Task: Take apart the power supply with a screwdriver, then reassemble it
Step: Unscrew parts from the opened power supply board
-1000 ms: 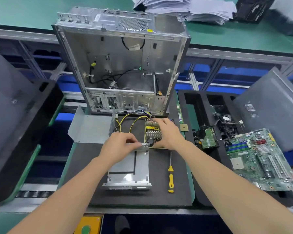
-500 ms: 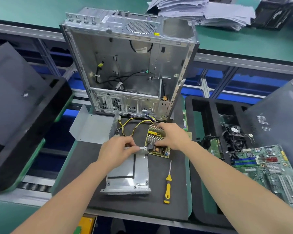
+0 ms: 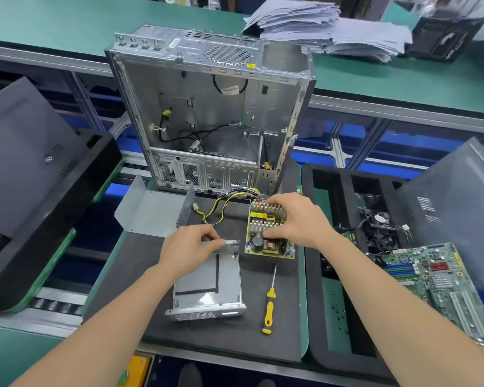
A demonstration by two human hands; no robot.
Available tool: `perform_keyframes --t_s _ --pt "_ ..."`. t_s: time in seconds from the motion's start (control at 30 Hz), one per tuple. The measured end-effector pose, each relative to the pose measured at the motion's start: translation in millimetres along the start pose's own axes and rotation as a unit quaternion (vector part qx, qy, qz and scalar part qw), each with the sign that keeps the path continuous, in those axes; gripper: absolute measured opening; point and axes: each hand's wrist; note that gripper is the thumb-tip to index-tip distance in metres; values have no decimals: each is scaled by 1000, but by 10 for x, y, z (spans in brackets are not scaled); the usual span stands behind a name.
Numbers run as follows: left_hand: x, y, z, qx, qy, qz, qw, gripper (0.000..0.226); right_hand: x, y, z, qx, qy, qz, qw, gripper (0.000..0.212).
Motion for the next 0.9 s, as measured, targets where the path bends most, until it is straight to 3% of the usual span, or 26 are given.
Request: perform_keyframes --t_s 0.1,0.2,0.27,0.37,0.43,0.53,0.6,0.67,0.73,0.8,0.9 --pt "-10 -20 25 22 -11 -12 1000 16 121 -167 -70 -16 -7 9 1000 70" --pt "11 -57 137 204 7 -8 979 22 235 -296 -182 -54 -9 12 998 69" --pt "42 -129 331 342 -2 -15 939 26 300 -338 -293 -82 -10 20 996 69" --pt "97 -252 618 495 -65 -108 859 43 354 -331 -473 -120 -25 38 992 69" --pt "132 -310 680 554 -105 -155 811 63 371 -304 -597 -136 -28 61 988 69" --pt "182 -393 632 634 -117 -192 740 63 357 -273 -770 -100 -41 80 991 72" --pt "206 -448 578 633 -116 -195 740 58 315 -280 -814 -77 -64 60 993 66" --pt "206 -501 486 601 -122 -193 766 56 273 -323 -830 -149 -75 43 985 51" --pt "197 -582 387 572 -118 -219 782 62 176 -354 -838 -246 -55 86 964 44" --pt "192 -681 317 533 -101 -258 799 70 27 -381 -851 -266 -12 112 957 43" --pt "173 -774 264 473 -80 -310 821 74 -164 -373 -932 -231 16 -56 971 59"
Point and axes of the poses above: each hand's wrist, its own x-axis away from the middle knuckle, its own y-axis out of the palm, z = x × y, and after that the axes turned 6 degrees about x, right-handed
